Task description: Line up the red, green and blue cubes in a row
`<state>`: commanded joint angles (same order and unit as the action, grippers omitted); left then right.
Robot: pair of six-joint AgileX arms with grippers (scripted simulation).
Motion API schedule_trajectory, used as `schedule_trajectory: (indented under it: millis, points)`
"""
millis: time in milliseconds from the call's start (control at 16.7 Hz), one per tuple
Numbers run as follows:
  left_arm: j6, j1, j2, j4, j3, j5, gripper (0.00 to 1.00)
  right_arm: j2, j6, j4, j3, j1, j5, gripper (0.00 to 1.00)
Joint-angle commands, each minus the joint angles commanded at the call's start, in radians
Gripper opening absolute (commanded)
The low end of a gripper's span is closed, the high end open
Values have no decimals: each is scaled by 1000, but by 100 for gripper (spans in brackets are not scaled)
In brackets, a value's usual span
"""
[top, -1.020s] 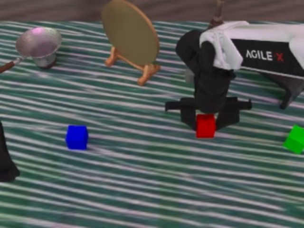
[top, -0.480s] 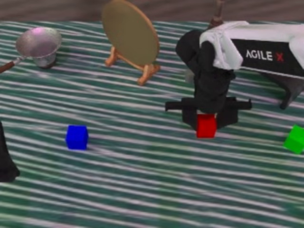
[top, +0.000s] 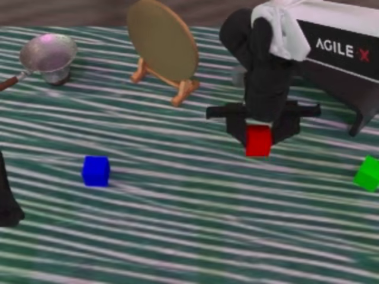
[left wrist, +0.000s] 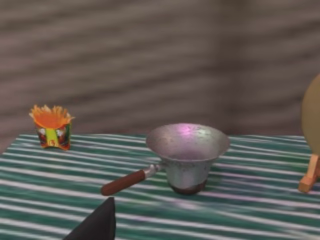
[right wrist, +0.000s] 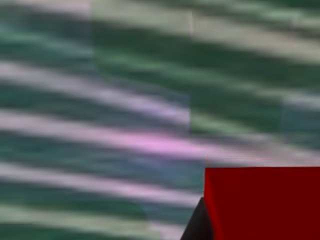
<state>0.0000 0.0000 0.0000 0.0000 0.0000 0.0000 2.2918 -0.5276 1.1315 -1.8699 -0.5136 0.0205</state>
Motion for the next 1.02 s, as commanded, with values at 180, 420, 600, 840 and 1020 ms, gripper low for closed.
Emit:
schedule_trajectory:
  millis: [180, 420, 600, 840, 1020]
  points:
    - [0, 0, 0, 0, 0, 0, 100, -21, 1, 45, -35, -1, -1, 0]
    - [0, 0, 0, 0, 0, 0, 100, -16, -2, 45, -35, 2, -1, 0]
    - [0, 0, 0, 0, 0, 0, 100, 29, -53, 91, -106, -52, 2, 0]
    - [0, 0, 0, 0, 0, 0, 100, 138, -190, 209, -333, -187, 9, 0]
    - [0, 0, 0, 0, 0, 0, 100, 218, -300, 301, -516, -297, 14, 0]
